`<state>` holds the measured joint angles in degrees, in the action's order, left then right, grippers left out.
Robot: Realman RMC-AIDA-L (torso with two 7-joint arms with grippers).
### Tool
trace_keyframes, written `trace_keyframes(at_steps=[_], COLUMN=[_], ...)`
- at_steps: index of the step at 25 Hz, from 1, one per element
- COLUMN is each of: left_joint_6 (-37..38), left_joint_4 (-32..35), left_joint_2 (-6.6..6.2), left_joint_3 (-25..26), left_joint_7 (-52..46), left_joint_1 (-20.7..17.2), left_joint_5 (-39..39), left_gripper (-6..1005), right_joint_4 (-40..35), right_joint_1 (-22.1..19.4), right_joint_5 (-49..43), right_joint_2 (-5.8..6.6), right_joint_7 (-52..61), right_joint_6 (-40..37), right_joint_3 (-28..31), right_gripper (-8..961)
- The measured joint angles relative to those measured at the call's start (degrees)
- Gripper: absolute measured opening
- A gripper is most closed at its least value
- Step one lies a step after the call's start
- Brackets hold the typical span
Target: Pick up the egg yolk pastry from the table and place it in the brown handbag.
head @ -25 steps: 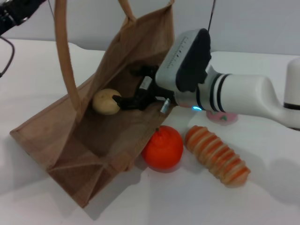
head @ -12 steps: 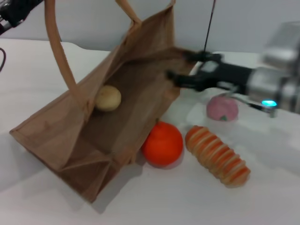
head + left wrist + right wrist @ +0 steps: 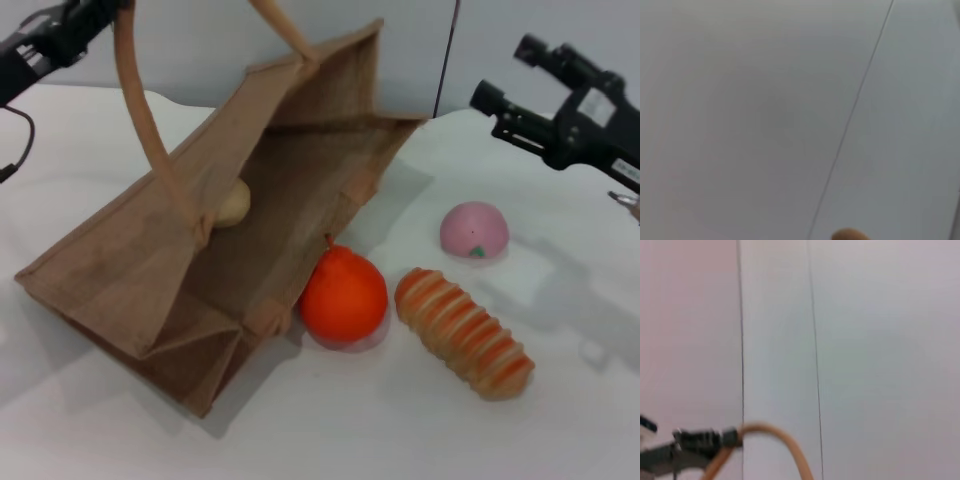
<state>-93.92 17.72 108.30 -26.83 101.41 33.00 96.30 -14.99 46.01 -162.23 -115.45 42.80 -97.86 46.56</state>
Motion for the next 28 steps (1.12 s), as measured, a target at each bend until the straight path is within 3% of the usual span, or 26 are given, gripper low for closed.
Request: trace_keyframes(at_steps=[3,5,6,10,13,18,26,28], left_joint_6=[3.8,8.5,8.5,12.4,12.4,12.1,11.6,10.8], left_joint_4=[-0.6,-1.4,-1.4,-1.5,-1.5,-2.3,-11.9,-15.0], left_joint_2=[0.75,1.94,1.94,4.02,5.47,8.07,8.32,8.31], left_joint_3=[0.2,0.9,0.9,4.1,6.5,8.8,9.0,9.0], left_joint_7=[3.0,6.7,6.7,10.8,14.9,27.2,48.4,53.6], left_joint_1=[0.2,0.2,0.2,0.0,-0.1,-0.2,0.1,-0.3], left_joint_5=[0.0,0.6,0.6,1.3,1.4,1.8,9.6,14.8], left_gripper=[199,214,222,253,490,622,619,619], right_joint_4=[1.6,3.9,3.9,6.5,7.0,7.3,10.2,10.9], right_joint_1=[-2.5,-5.2,-5.2,-8.2,-8.9,-10.8,-15.8,-16.5], right_joint_5=[2.5,4.7,4.7,7.9,9.3,13.8,24.9,26.7], right_joint_2=[-0.35,-0.41,-0.41,-0.54,-0.69,-1.03,-1.59,-1.60], right_joint_7=[-5.7,-10.8,-10.8,-16.2,-17.4,-19.9,-27.2,-27.8], right_joint_6=[-3.8,-6.5,-6.5,-7.2,-7.3,-7.2,-4.0,-3.0], right_joint_3=[0.1,0.1,0.1,0.1,0.1,0.1,0.2,0.2], right_gripper=[899,899,899,899,898,898,894,894])
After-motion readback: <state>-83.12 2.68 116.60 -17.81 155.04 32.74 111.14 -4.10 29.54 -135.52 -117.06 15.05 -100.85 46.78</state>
